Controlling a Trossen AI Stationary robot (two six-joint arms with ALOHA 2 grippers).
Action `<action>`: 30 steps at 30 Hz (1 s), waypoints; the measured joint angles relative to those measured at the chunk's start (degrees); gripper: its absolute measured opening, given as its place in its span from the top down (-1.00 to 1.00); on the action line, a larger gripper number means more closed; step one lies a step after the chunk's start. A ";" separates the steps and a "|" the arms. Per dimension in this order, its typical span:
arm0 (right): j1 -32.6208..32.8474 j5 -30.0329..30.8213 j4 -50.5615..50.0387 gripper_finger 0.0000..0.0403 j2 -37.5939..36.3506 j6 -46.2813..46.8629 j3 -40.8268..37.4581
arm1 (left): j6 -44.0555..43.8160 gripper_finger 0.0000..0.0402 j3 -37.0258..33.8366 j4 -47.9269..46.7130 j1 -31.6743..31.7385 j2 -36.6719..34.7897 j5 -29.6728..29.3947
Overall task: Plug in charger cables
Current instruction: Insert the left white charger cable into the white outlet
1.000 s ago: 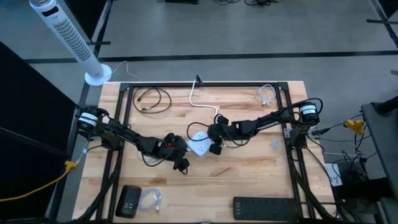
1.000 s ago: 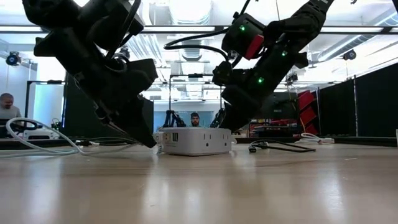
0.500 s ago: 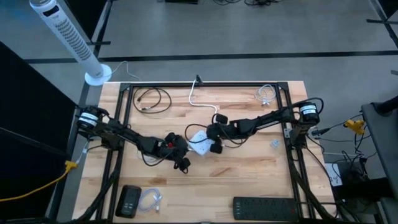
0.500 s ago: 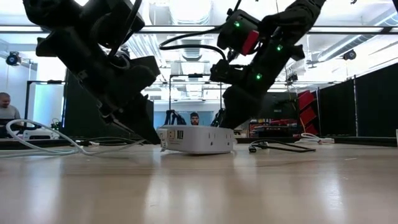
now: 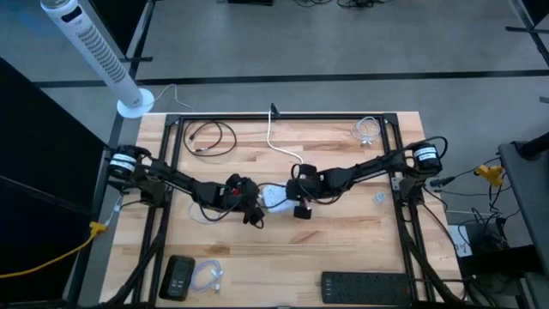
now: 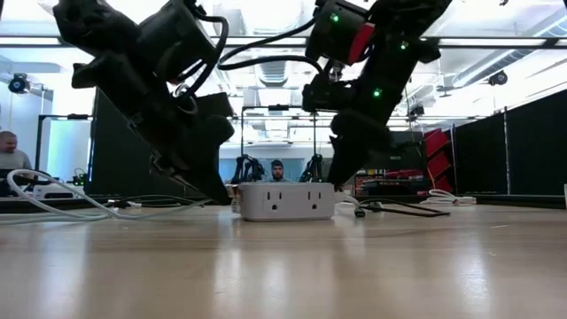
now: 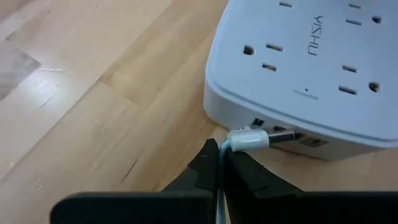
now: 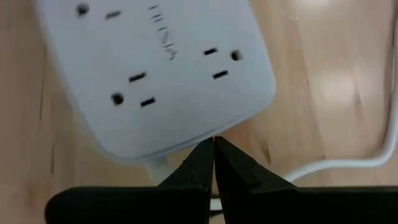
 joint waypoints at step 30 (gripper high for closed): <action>-2.34 -7.82 -8.55 0.35 2.82 -23.42 2.97 | -0.02 1.00 0.00 -2.04 -0.38 -0.13 2.71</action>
